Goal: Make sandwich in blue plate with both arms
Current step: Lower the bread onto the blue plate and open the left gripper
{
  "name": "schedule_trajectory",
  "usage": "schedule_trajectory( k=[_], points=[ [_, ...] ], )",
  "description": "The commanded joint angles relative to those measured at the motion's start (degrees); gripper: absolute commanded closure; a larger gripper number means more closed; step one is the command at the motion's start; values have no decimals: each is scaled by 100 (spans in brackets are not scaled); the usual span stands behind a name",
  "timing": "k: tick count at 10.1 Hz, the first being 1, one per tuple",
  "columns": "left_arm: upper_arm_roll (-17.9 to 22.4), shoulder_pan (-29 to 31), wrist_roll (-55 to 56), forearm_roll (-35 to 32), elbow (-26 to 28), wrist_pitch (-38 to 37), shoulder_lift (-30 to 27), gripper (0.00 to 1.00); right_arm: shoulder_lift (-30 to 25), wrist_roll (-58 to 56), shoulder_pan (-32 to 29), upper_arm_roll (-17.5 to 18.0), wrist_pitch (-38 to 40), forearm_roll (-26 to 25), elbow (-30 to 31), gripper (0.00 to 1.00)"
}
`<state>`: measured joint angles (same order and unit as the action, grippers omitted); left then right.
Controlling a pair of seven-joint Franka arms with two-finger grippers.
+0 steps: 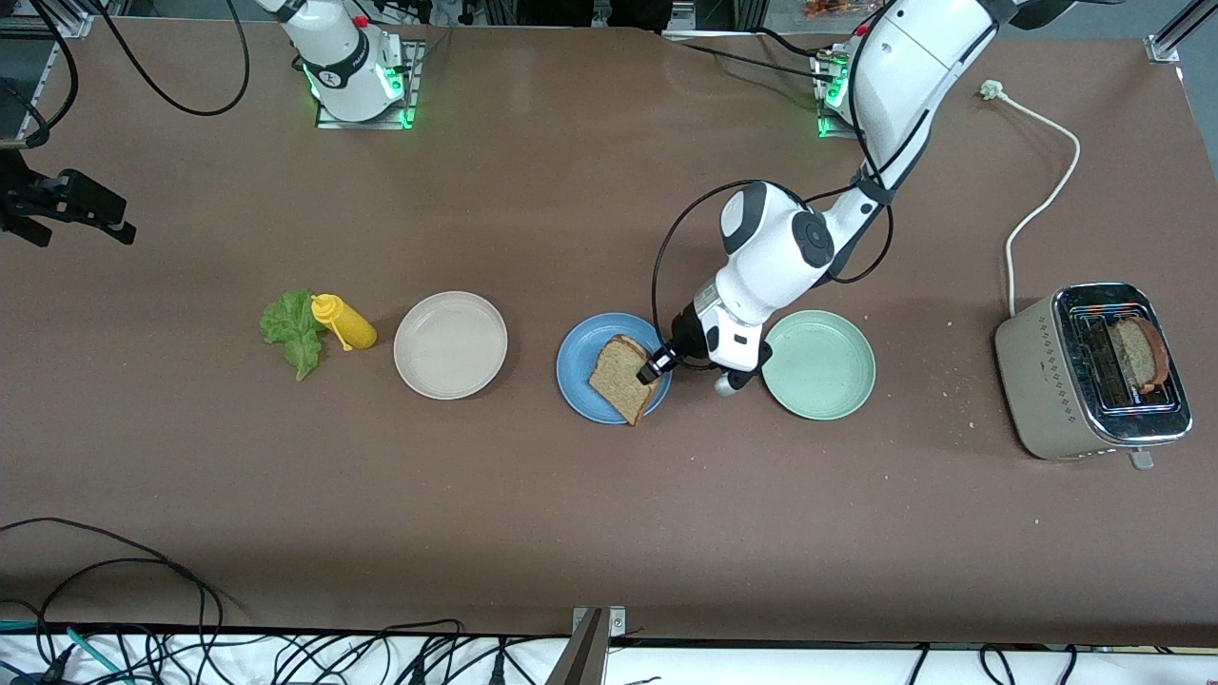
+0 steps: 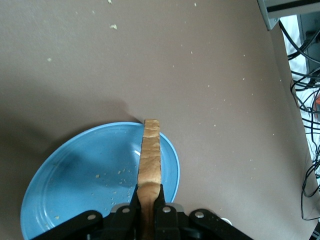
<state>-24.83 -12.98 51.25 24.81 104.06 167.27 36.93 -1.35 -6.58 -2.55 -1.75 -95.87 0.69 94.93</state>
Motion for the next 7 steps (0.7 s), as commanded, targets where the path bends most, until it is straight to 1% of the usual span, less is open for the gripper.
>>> schedule_trajectory(
  k=[1,4,7],
  points=[
    [102,-205,-10,94,-149,95,86,100,21,-27,-26,17,86,36,-115,0],
    [110,-372,104,112,-360,104,200,100,29,-27,-26,17,86,36,-115,0],
    [110,-434,113,112,-360,104,244,100,29,-27,-26,8,95,36,-115,0]
  ],
)
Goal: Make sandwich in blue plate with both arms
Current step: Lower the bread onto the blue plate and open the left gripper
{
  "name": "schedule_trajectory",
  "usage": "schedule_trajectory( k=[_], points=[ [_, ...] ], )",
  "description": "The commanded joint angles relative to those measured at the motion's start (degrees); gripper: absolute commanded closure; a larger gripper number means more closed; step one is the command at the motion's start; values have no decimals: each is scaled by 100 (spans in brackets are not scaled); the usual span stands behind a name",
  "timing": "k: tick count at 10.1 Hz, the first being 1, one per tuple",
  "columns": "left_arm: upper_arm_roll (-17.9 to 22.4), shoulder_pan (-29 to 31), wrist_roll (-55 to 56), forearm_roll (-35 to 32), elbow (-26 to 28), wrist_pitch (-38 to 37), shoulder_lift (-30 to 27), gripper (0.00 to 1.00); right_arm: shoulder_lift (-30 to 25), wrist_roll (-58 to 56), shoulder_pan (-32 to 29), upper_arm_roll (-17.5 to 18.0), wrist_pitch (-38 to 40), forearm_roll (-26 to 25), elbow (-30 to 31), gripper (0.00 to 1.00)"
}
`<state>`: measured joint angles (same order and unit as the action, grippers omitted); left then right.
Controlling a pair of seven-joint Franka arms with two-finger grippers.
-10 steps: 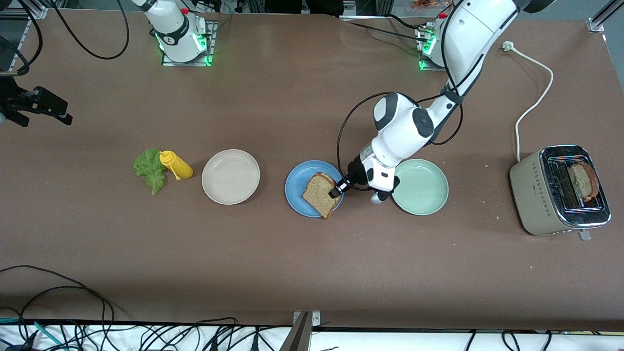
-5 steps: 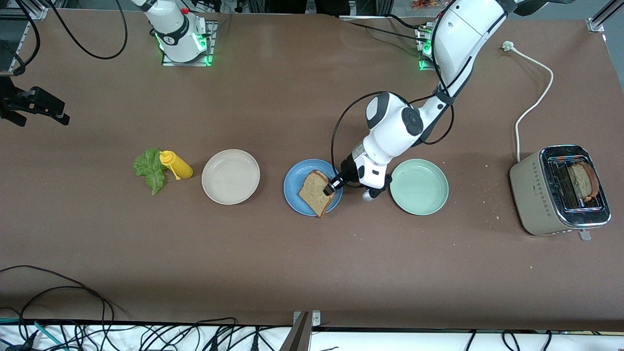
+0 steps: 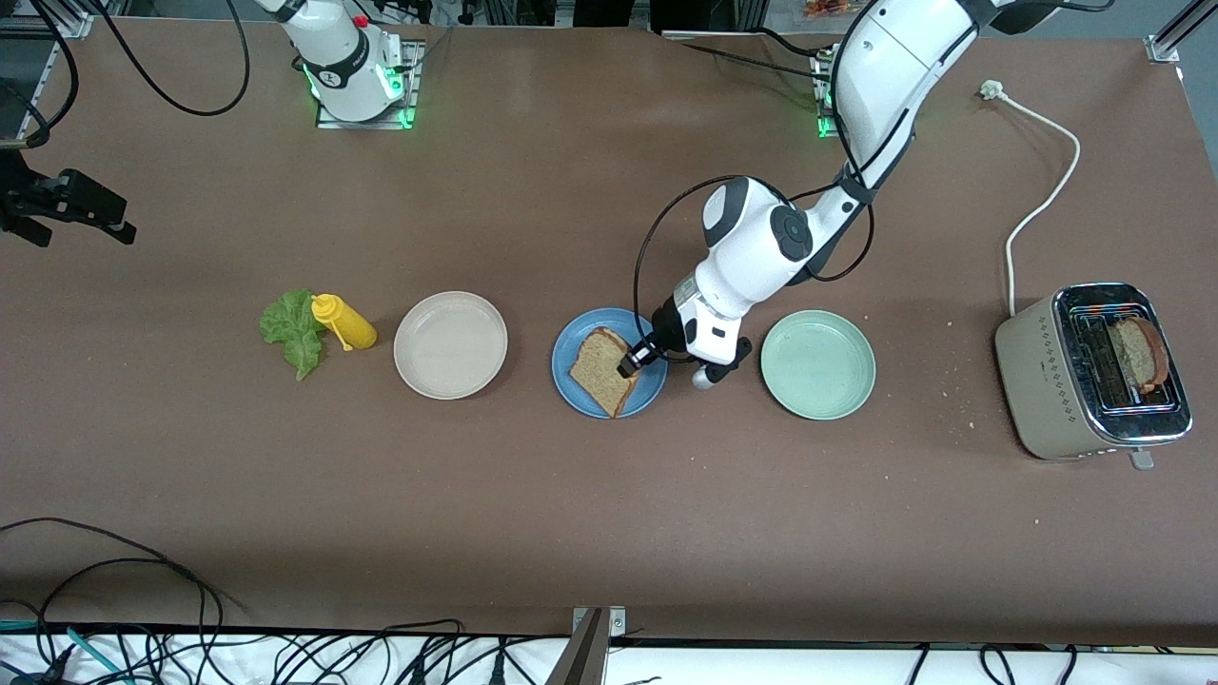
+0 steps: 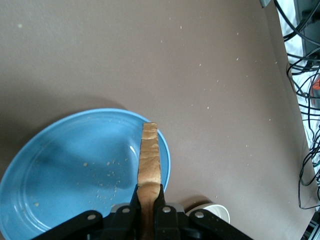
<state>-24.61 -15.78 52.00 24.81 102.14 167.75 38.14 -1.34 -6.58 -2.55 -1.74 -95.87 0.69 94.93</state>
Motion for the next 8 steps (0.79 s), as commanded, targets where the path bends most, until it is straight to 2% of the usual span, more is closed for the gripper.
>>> schedule_trajectory(
  k=[1,4,7,8],
  points=[
    [88,-162,30,112,-168,56,150,100,29,-27,-26,16,95,36,-115,0],
    [403,-451,38,112,-168,48,185,100,29,-27,-26,16,86,36,-115,0],
    [448,-434,21,94,-151,48,185,78,29,-27,-18,16,95,36,-115,0],
    [474,-426,21,85,-150,48,177,65,29,-27,-18,16,95,36,-115,0]
  ],
)
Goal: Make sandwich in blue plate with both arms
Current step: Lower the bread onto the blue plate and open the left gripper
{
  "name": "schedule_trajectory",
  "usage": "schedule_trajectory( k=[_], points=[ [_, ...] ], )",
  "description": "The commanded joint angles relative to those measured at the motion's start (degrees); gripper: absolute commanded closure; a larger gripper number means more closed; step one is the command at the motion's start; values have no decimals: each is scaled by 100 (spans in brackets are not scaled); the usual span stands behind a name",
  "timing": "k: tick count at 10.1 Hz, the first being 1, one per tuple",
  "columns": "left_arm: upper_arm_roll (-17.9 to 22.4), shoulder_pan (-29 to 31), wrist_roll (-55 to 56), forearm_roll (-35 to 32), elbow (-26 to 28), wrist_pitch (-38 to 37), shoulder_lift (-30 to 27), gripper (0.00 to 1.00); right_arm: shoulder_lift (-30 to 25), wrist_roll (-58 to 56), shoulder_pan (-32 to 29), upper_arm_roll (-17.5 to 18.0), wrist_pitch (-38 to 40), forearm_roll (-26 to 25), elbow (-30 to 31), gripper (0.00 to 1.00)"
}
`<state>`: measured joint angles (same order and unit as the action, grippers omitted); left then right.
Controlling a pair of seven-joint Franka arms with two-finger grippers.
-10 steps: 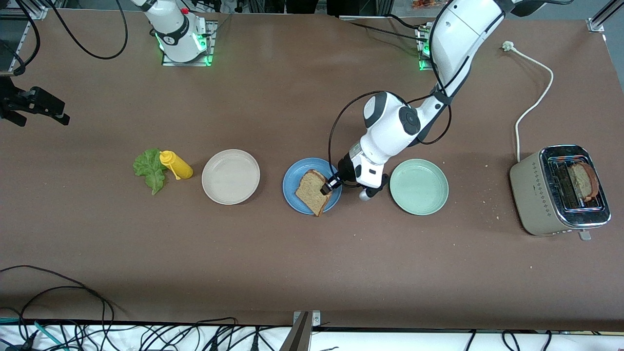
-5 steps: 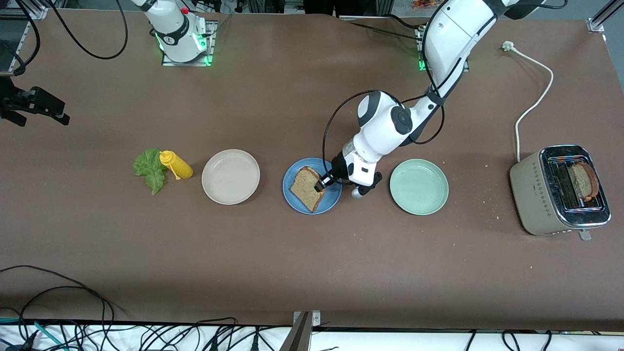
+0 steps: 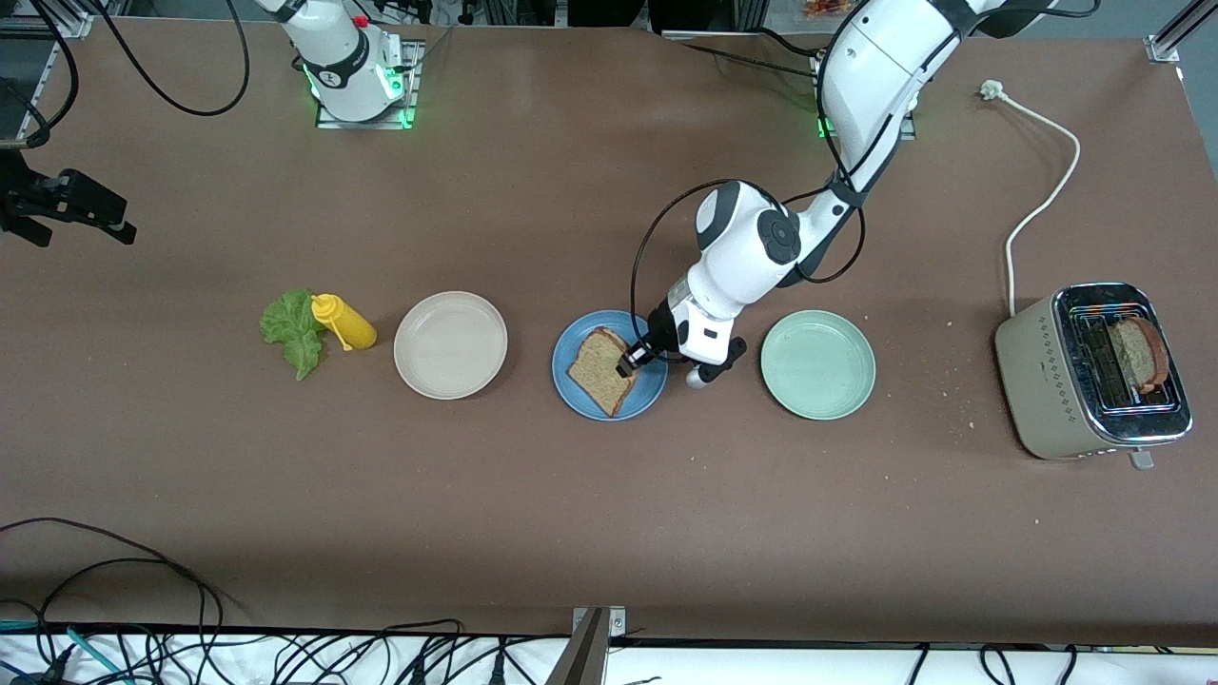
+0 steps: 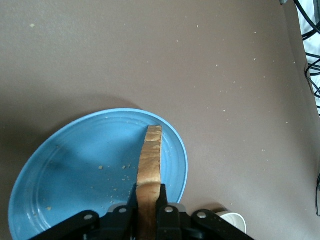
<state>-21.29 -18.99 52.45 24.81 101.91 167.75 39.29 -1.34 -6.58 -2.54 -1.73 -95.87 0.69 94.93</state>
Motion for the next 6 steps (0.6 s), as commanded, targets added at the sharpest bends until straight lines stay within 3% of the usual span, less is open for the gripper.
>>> schedule_trajectory(
  k=[1,3,5,6],
  points=[
    [204,-113,-33,77,-111,30,53,48,29,-27,-18,15,86,36,-115,0],
    [283,-96,-59,68,-40,-49,-35,32,29,-27,-27,15,95,36,-115,0],
    [414,-113,-59,-37,-40,-626,-123,29,29,-36,-18,15,95,36,-115,0],
    [433,-96,-33,-403,-31,-925,-184,26,29,-27,-18,15,95,36,-115,0]
  ],
)
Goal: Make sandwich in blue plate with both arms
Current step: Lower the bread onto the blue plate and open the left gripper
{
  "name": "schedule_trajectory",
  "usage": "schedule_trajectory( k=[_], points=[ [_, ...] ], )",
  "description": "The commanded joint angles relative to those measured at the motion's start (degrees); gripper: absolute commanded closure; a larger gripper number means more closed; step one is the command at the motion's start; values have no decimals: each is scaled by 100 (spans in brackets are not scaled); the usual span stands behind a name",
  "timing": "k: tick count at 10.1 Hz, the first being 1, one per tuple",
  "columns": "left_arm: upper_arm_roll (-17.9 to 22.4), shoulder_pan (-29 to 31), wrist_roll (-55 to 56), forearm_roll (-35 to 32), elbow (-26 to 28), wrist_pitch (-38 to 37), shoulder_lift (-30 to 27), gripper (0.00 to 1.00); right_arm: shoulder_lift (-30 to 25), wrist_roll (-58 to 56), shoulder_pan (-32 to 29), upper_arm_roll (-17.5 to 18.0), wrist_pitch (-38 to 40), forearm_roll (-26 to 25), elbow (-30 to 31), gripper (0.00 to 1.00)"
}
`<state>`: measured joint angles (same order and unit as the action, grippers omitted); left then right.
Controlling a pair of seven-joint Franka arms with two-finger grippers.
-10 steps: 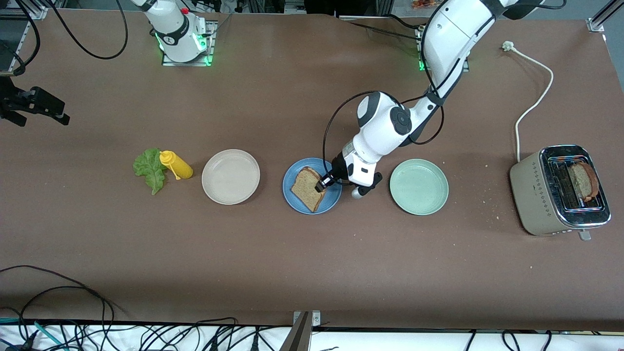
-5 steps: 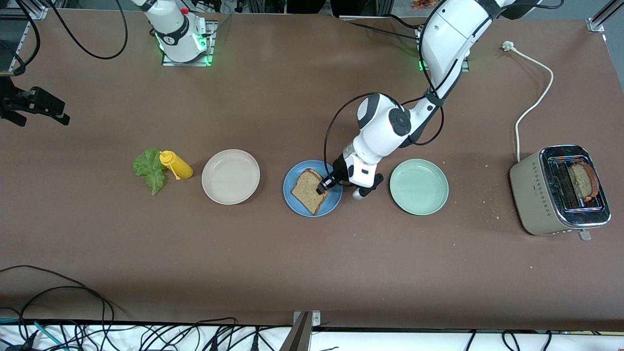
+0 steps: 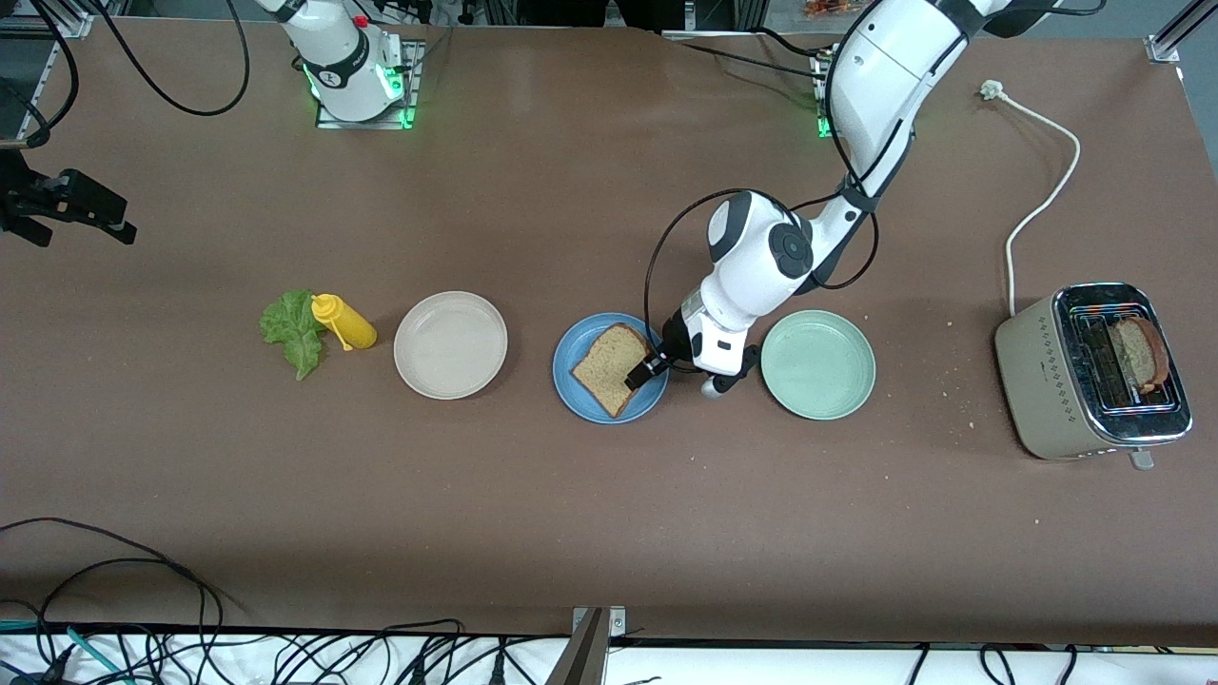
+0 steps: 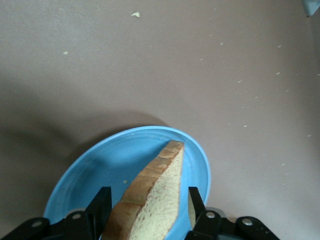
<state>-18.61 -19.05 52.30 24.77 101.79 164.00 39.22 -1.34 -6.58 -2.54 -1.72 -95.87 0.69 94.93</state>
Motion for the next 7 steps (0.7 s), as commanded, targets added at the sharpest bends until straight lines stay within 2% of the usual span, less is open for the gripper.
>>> schedule_trajectory(
  k=[1,3,5,7],
  points=[
    [200,-72,-18,-542,-28,-858,-195,19,29,-27,-18,14,95,36,-115,0],
    [253,-72,-10,-893,-46,-1176,-204,7,20,-27,-18,14,95,36,-115,0],
    [375,-90,-1,-1027,-107,-1544,-247,3,29,-27,-18,14,95,36,-115,0],
    [472,32,-10,-1080,-133,-2184,-580,0,29,-18,-18,14,95,36,-115,0]
  ],
)
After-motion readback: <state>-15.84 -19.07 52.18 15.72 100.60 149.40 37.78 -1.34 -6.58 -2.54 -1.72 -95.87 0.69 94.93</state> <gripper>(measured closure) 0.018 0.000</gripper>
